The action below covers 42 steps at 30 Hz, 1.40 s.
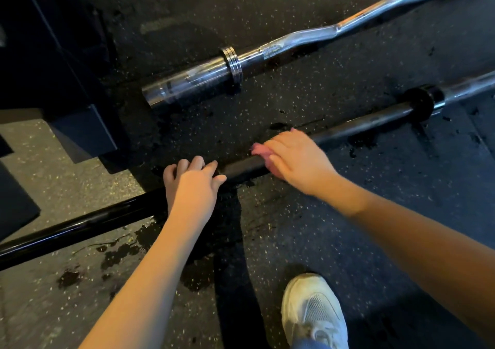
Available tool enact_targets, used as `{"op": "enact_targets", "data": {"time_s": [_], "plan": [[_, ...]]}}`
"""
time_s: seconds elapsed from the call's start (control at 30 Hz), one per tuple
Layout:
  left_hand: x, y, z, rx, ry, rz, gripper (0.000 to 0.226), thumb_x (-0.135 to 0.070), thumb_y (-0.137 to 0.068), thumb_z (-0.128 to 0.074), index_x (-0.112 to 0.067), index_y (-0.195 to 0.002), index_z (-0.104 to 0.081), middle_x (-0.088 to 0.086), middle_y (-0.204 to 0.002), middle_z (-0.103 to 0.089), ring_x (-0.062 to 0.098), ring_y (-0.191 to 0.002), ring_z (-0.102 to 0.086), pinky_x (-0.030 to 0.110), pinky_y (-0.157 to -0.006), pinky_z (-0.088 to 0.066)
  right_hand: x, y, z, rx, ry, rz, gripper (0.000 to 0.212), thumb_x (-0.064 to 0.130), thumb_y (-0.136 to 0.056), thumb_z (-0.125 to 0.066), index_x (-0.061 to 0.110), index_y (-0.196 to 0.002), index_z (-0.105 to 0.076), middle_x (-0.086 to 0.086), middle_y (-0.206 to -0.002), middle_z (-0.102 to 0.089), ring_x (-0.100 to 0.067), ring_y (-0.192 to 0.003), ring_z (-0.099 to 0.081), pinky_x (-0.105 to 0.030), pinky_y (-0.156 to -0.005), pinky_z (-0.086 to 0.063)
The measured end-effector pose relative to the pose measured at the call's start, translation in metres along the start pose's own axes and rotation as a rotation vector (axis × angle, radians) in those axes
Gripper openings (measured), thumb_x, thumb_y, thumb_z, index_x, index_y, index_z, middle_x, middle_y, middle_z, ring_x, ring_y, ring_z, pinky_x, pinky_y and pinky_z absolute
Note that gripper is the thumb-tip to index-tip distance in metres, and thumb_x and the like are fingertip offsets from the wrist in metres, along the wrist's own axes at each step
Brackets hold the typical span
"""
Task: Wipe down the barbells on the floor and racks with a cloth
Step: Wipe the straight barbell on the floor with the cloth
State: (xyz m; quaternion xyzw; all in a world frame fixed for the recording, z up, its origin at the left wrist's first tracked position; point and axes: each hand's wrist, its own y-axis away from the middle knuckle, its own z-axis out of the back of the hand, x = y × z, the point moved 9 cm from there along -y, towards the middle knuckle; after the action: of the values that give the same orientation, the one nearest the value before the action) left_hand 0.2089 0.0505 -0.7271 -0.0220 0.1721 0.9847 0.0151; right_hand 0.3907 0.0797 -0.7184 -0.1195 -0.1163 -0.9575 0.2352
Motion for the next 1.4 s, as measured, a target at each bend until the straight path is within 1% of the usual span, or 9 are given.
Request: {"op": "enact_targets", "data": {"time_s": [0.13,0.23,0.4,0.5,0.77,1.0,1.17,1.27,1.4], "plan": [[0.006,-0.005,0.001,-0.025,0.106,0.014,0.040,-0.043,-0.101,-0.037,-0.033,-0.138,-0.048,-0.006,-0.121,-0.051,0.020,-0.118,-0.040,0.041,-0.109,-0.022,-0.057,0.006,0.015,-0.097,0.015,-0.243,0.040,0.028,-0.099,-0.029,0.024,-0.118,-0.064,-0.001,-0.106,-0.066,-0.023,-0.108,-0.055,-0.043,-0.107,-0.032],[0.009,-0.008,0.003,-0.085,0.174,0.024,0.034,-0.041,-0.099,-0.042,-0.032,-0.128,-0.056,-0.007,-0.116,-0.056,0.019,-0.115,-0.043,0.041,-0.107,-0.022,-0.051,-0.004,0.011,-0.129,0.116,-0.395,0.064,0.040,-0.093,-0.008,0.023,-0.113,-0.066,0.001,-0.108,-0.067,-0.023,-0.108,-0.054,-0.044,-0.106,-0.035],[0.008,-0.013,0.003,-0.073,0.150,0.052,0.032,-0.042,-0.100,-0.039,-0.033,-0.124,-0.058,-0.007,-0.115,-0.055,0.019,-0.113,-0.043,0.041,-0.103,-0.023,0.037,-0.024,-0.023,-0.051,0.091,-0.079,0.050,0.034,-0.096,-0.022,0.018,-0.124,-0.060,-0.003,-0.114,-0.064,-0.027,-0.106,-0.055,-0.043,-0.100,-0.038],[0.007,-0.011,0.003,-0.054,0.128,0.083,0.034,-0.042,-0.101,-0.037,-0.032,-0.127,-0.055,-0.006,-0.119,-0.054,0.020,-0.115,-0.042,0.041,-0.102,-0.025,0.028,-0.027,-0.019,0.024,0.033,0.011,0.054,0.036,-0.095,-0.018,0.021,-0.127,-0.059,-0.001,-0.111,-0.065,-0.023,-0.103,-0.057,-0.042,-0.096,-0.041],[-0.011,0.012,0.012,-0.063,-0.028,-0.052,0.039,-0.038,-0.101,-0.037,-0.026,-0.137,-0.046,-0.005,-0.131,-0.051,0.020,-0.120,-0.044,0.038,-0.100,-0.030,-0.030,0.001,0.001,-0.070,0.112,-0.392,0.044,0.030,-0.099,-0.025,0.028,-0.113,-0.067,0.002,-0.106,-0.068,-0.022,-0.106,-0.059,-0.043,-0.108,-0.034],[-0.025,0.025,0.010,0.048,-0.059,-0.086,0.031,-0.032,-0.095,-0.054,-0.020,-0.124,-0.050,-0.001,-0.124,-0.049,0.021,-0.120,-0.045,0.040,-0.102,-0.035,0.050,0.013,-0.030,0.045,-0.077,-0.030,0.052,0.039,-0.095,-0.020,0.027,-0.128,-0.059,0.004,-0.114,-0.063,-0.019,-0.112,-0.053,-0.039,-0.109,-0.032],[-0.034,0.034,0.001,0.116,-0.010,-0.092,0.038,-0.029,-0.092,-0.061,-0.021,-0.126,-0.047,0.000,-0.126,-0.047,0.020,-0.122,-0.044,0.039,-0.104,-0.035,-0.036,0.053,0.001,-0.012,-0.095,-0.247,0.054,0.039,-0.093,-0.018,0.031,-0.119,-0.065,0.006,-0.107,-0.067,-0.018,-0.111,-0.056,-0.043,-0.115,-0.025],[-0.040,0.038,0.001,0.135,-0.032,-0.103,0.039,-0.030,-0.090,-0.064,-0.021,-0.125,-0.049,-0.001,-0.124,-0.049,0.019,-0.120,-0.046,0.036,-0.102,-0.036,-0.035,0.065,0.001,-0.094,-0.060,-0.399,0.053,0.034,-0.094,-0.020,0.024,-0.111,-0.070,-0.001,-0.105,-0.069,-0.029,-0.110,-0.057,-0.052,-0.112,-0.031],[-0.043,0.043,0.001,0.144,-0.108,-0.109,0.039,-0.032,-0.089,-0.064,-0.020,-0.123,-0.049,-0.002,-0.119,-0.050,0.018,-0.116,-0.048,0.033,-0.098,-0.036,0.036,0.056,-0.025,0.017,-0.034,-0.191,0.041,0.026,-0.098,-0.037,0.024,-0.138,-0.049,-0.002,-0.136,-0.053,-0.030,-0.134,-0.040,-0.050,-0.117,-0.021]]}}
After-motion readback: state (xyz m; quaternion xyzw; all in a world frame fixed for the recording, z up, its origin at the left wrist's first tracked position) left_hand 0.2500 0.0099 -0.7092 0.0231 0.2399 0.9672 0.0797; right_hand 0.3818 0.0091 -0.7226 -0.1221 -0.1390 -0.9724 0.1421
